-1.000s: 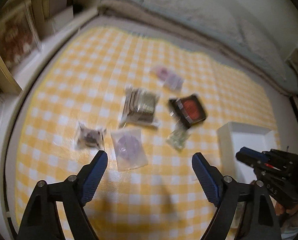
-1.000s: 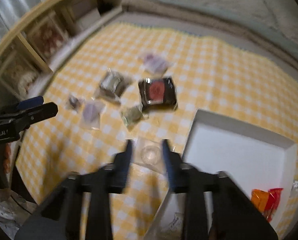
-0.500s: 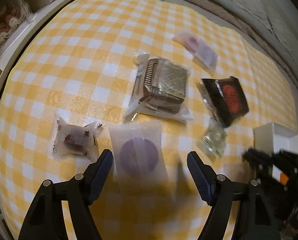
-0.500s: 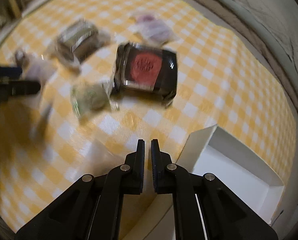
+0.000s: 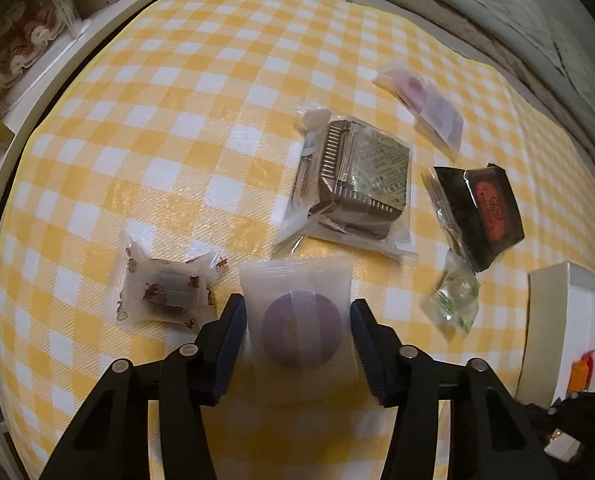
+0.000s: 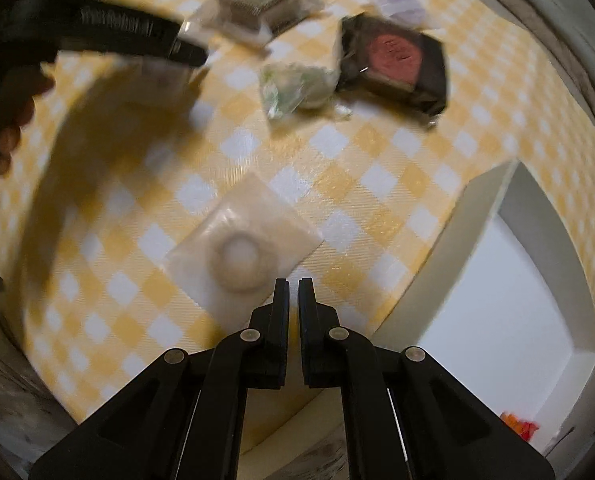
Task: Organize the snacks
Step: 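Grasp the purple-ring packet with the left tool while the right tool grasps the clear ring-cookie packet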
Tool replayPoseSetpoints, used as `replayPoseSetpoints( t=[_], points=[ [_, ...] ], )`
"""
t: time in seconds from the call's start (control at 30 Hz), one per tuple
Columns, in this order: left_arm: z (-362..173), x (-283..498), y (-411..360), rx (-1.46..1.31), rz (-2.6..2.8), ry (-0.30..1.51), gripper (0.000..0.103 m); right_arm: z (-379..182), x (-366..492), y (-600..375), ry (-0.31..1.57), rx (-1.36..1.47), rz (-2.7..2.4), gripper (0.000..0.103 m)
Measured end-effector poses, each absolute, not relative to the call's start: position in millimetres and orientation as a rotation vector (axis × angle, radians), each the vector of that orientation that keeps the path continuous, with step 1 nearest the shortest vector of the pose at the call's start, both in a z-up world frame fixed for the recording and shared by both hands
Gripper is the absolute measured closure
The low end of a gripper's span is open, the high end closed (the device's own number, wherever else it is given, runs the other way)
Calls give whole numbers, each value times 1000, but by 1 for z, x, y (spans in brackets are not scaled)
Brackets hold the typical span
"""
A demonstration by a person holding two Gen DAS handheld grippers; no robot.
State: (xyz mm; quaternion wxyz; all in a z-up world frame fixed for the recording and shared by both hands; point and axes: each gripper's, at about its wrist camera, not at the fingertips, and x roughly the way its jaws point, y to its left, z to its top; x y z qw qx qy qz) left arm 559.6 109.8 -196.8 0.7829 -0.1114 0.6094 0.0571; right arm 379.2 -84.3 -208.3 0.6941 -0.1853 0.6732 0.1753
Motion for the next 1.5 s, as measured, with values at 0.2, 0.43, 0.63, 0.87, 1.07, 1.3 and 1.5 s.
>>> replayPoseSetpoints(
  t=[0.2,0.43,0.63,0.87,1.07,1.3,1.5],
  points=[
    [-192,554,108,-238,96,1318,53,-185,388,-112,1476,-33,293,67],
    [-175,541,109,-226,66,1284,53,-193,385,-101,1518,154,178,48],
    [-158,529,109,-210,50,1243,53,-212,389,-86,1525,182,78,31],
    [-139,513,111,-186,30,1200,53,-233,390,-69,1536,157,4,22],
    [-121,502,113,-164,24,1158,53,-232,391,-49,1499,49,18,52],
    [-86,481,110,-162,5,1064,53,-187,385,-22,1333,-34,145,57],
    [-55,460,106,-180,-28,983,53,-133,382,-27,1181,-16,200,57]
  ],
)
